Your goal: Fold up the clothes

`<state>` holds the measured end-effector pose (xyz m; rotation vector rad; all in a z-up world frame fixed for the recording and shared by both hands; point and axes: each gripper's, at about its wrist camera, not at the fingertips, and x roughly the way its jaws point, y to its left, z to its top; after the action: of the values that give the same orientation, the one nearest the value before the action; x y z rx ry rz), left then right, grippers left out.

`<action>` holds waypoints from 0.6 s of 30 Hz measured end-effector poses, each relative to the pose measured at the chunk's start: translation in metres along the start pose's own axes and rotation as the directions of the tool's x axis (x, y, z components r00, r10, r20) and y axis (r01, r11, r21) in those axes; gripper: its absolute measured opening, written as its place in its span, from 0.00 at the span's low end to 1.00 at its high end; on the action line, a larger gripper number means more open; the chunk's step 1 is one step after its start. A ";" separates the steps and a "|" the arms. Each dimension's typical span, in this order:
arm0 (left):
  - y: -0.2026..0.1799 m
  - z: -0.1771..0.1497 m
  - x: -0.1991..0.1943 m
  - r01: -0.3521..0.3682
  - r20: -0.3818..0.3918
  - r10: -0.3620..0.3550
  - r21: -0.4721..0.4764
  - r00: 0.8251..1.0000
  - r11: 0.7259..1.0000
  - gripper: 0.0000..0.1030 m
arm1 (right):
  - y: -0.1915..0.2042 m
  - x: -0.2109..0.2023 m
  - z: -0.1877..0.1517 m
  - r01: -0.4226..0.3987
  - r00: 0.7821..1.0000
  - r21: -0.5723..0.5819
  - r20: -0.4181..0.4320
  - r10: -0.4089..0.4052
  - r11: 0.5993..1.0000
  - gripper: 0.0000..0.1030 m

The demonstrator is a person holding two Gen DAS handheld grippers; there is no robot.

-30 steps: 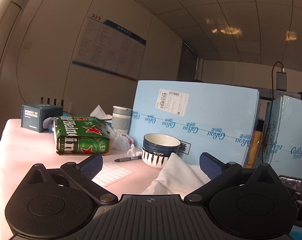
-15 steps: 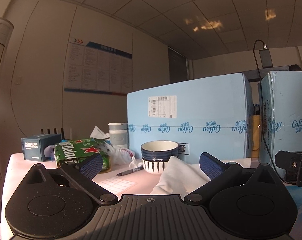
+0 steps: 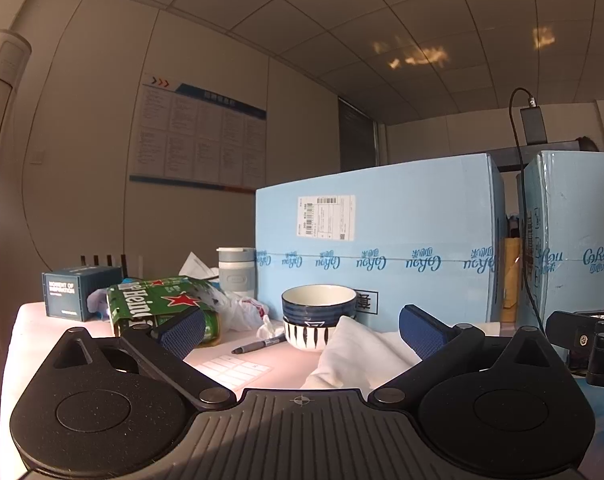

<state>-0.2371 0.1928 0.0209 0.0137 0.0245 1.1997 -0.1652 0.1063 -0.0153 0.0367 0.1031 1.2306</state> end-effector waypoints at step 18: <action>0.001 0.000 0.000 0.002 0.001 -0.002 -0.002 1.000 1.000 1.00 | 0.002 0.000 -0.001 0.001 1.000 -0.009 -0.001 -0.001 1.000 1.00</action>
<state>-0.2376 0.1931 0.0207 0.0127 0.0229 1.1979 -0.1668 0.1064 -0.0158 0.0282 0.0979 1.2300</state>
